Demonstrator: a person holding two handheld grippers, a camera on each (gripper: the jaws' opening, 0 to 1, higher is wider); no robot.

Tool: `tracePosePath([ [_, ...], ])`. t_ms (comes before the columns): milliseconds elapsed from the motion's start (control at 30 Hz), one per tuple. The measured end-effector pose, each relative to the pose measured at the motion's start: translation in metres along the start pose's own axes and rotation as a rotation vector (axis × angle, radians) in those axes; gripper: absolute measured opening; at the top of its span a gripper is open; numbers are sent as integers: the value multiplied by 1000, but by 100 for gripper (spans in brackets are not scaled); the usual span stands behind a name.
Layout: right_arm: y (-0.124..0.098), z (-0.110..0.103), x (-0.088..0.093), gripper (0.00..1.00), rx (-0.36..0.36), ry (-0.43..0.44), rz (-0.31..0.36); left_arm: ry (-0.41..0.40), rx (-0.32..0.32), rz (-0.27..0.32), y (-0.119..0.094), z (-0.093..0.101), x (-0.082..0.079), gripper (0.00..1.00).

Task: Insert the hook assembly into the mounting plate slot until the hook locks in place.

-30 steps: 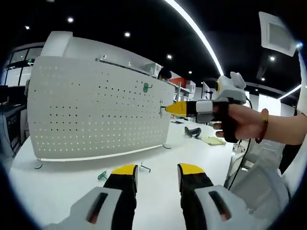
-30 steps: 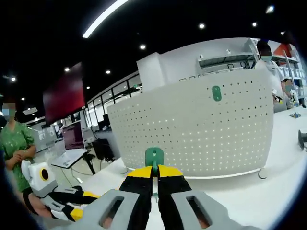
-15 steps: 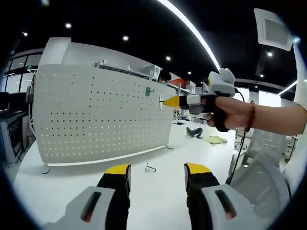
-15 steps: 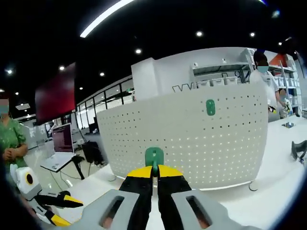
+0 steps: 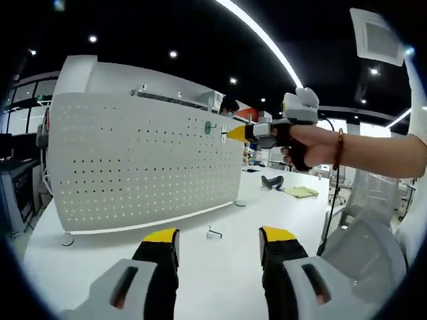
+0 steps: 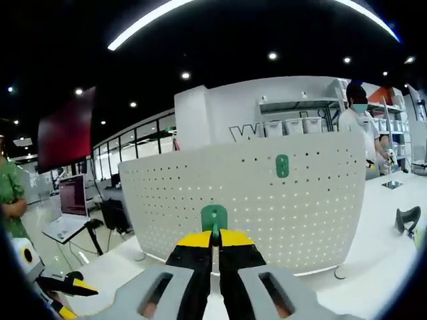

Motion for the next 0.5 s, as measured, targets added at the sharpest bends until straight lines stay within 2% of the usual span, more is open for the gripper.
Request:
tracePosePath([
  [333, 14, 5, -9, 1, 47, -17, 21, 13, 11, 0, 1, -2, 1, 53],
  [500, 22, 10, -17, 1, 79, -17, 41, 5, -3, 0, -2, -6, 2, 55],
])
Point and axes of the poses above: the point that each gripper's makers call its tool centre point, and the gripper's own axes: y roughly forward along the fingers, z roughly to its right, x roughly out of its underside, the point moved 3 cm from there along -y, roughly backward along the fingers, and after that the axes turned 7 degrees about z, right-handed, at the moved point
